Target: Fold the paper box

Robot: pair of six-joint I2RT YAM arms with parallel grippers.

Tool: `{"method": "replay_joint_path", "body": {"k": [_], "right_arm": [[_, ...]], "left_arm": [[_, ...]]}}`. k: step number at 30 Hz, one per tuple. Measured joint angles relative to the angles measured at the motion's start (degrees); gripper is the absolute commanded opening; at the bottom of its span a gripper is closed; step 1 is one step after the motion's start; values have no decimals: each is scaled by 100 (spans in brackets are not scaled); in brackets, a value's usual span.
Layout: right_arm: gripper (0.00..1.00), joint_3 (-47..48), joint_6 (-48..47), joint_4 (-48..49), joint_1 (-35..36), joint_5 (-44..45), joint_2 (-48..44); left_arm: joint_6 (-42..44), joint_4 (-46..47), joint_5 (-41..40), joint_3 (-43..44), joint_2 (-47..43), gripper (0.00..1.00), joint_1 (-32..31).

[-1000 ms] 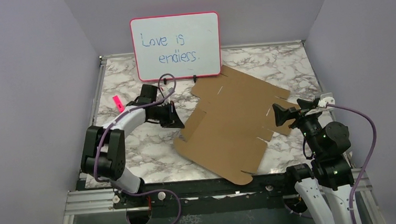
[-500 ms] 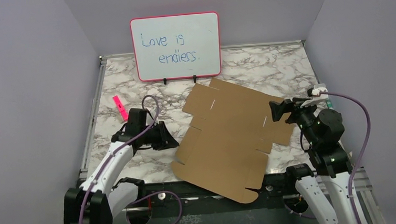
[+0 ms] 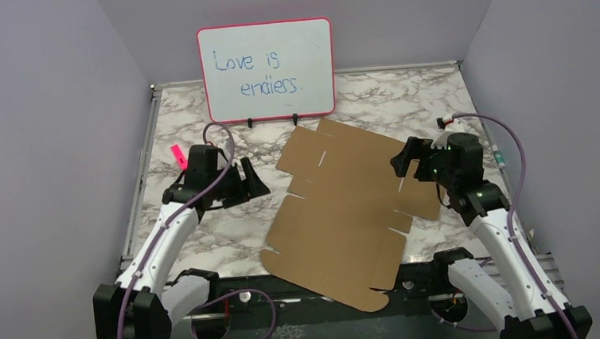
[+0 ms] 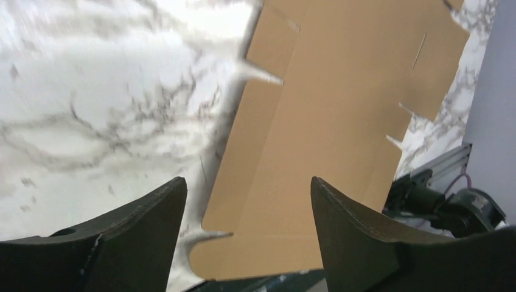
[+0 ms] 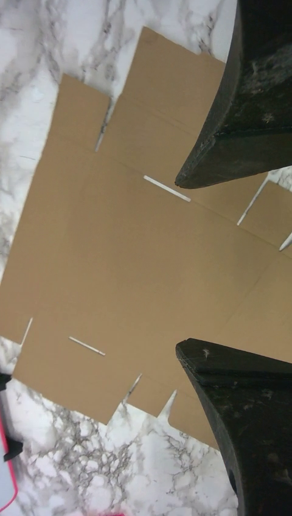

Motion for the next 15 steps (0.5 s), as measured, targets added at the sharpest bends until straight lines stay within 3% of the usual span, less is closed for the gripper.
{"method": "replay_joint_path", "body": {"k": [5, 11, 15], "right_arm": [[100, -195, 208, 13, 0, -2, 260], [100, -560, 273, 361, 0, -46, 310], [100, -787, 291, 621, 0, -133, 326]], "left_arm": [[330, 498, -254, 831, 955, 78, 0], [660, 1001, -177, 1945, 2736, 77, 7], [874, 1139, -63, 2649, 3875, 71, 11]]}}
